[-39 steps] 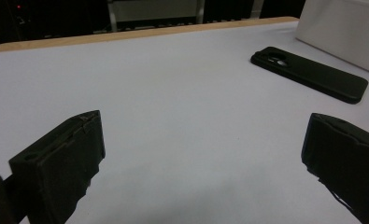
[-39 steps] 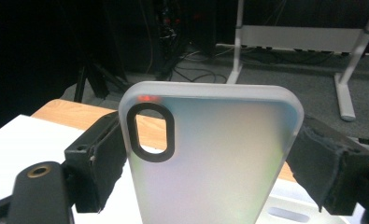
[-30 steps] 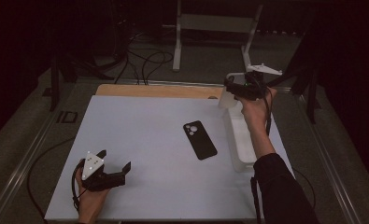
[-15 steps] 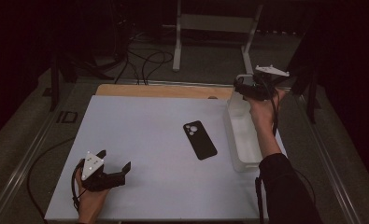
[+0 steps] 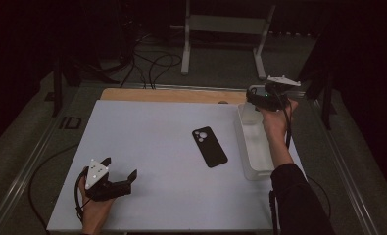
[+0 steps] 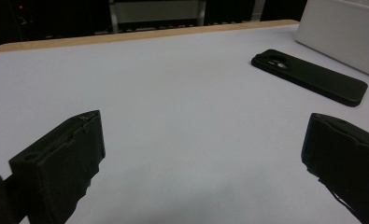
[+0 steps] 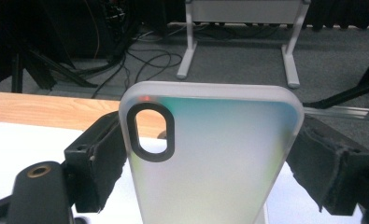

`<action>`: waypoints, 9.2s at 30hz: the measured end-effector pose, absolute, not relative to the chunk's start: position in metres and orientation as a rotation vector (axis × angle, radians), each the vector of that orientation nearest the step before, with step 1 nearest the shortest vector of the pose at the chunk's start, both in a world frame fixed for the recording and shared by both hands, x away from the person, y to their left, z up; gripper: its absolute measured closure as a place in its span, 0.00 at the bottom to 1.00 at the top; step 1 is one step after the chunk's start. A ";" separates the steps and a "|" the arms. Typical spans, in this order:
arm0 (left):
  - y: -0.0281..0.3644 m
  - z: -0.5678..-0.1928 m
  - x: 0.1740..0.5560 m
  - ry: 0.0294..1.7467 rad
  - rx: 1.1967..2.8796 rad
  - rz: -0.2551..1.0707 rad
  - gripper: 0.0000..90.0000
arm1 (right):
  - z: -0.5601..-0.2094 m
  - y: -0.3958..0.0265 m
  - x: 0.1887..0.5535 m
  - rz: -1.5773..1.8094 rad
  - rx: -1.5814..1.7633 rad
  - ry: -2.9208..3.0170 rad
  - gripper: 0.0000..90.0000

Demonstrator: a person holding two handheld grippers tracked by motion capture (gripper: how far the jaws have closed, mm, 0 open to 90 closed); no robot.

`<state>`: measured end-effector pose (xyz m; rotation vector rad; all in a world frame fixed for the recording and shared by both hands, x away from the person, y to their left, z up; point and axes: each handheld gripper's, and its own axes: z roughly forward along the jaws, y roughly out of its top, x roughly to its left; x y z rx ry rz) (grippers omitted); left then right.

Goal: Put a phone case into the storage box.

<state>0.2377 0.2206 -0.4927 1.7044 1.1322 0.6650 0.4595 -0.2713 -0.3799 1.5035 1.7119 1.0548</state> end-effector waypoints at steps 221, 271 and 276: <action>0.106 -0.447 0.313 0.929 1.885 0.481 0.57 | -0.462 -0.292 0.241 1.442 1.094 1.819 0.19; 0.178 -0.439 0.298 1.066 1.945 0.560 0.00 | -0.454 -0.290 0.251 1.419 1.023 1.880 0.11; 0.155 -0.439 0.320 1.058 1.994 0.532 0.00 | -0.455 -0.291 0.252 1.416 1.028 1.880 0.11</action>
